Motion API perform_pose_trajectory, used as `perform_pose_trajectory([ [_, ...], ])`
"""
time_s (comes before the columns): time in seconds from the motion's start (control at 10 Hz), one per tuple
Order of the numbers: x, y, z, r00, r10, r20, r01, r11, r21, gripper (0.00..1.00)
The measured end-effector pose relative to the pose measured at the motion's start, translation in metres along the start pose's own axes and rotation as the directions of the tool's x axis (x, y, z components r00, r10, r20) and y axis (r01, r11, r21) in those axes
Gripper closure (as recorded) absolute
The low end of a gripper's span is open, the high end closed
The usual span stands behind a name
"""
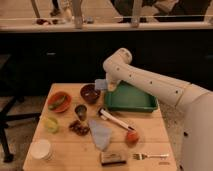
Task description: Place sponge in tray
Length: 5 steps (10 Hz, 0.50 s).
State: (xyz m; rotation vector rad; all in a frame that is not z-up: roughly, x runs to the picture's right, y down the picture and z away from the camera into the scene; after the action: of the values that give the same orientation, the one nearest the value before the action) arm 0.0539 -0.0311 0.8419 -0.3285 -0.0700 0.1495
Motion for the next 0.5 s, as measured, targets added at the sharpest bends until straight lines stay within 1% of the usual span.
perform_pose_trajectory([
  [0.1,0.014,-0.003,0.01,0.998,0.068,0.003,-0.068,0.998,-0.003,1.0],
  [0.2,0.029,-0.004,0.021,0.99,0.141,0.008,-0.141,0.99,-0.005,1.0],
  [0.3,0.037,-0.005,0.027,0.981,0.194,0.01,-0.194,0.981,-0.006,1.0],
  [0.5,0.043,-0.002,0.039,0.966,0.256,0.014,-0.256,0.967,-0.012,1.0],
])
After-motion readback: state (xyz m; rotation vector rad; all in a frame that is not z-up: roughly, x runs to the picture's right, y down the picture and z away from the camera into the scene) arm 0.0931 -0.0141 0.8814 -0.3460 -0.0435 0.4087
